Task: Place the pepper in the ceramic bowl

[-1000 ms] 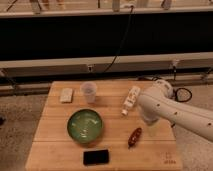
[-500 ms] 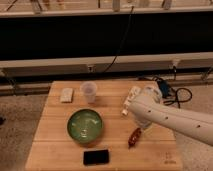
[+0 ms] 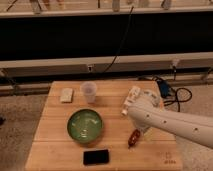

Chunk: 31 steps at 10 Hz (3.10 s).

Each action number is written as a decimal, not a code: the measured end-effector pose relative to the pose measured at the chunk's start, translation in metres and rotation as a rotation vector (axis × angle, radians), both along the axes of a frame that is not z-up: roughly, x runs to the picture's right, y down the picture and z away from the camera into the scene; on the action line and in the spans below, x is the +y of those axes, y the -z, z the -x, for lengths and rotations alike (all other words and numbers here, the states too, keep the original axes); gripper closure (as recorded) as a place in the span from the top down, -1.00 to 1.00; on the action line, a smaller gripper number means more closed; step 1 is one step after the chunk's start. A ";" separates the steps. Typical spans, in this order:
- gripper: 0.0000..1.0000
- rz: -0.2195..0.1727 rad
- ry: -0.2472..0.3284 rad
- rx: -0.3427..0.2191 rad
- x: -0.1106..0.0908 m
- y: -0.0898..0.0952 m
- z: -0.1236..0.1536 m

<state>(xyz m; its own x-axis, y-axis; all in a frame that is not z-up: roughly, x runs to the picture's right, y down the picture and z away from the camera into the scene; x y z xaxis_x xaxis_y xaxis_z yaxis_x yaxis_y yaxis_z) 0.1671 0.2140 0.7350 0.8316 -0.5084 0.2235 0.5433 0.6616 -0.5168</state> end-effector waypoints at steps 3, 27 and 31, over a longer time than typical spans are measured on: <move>0.60 0.012 0.054 -0.042 0.001 0.001 0.018; 0.60 0.072 -0.055 -0.058 0.011 -0.002 0.029; 0.60 0.075 -0.082 -0.047 0.013 -0.004 0.021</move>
<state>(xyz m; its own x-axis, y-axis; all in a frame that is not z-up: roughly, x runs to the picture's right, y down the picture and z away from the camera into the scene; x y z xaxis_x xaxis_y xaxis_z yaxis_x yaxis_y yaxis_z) 0.1458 0.2267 0.7386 0.8572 -0.4197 0.2984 0.5142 0.6652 -0.5414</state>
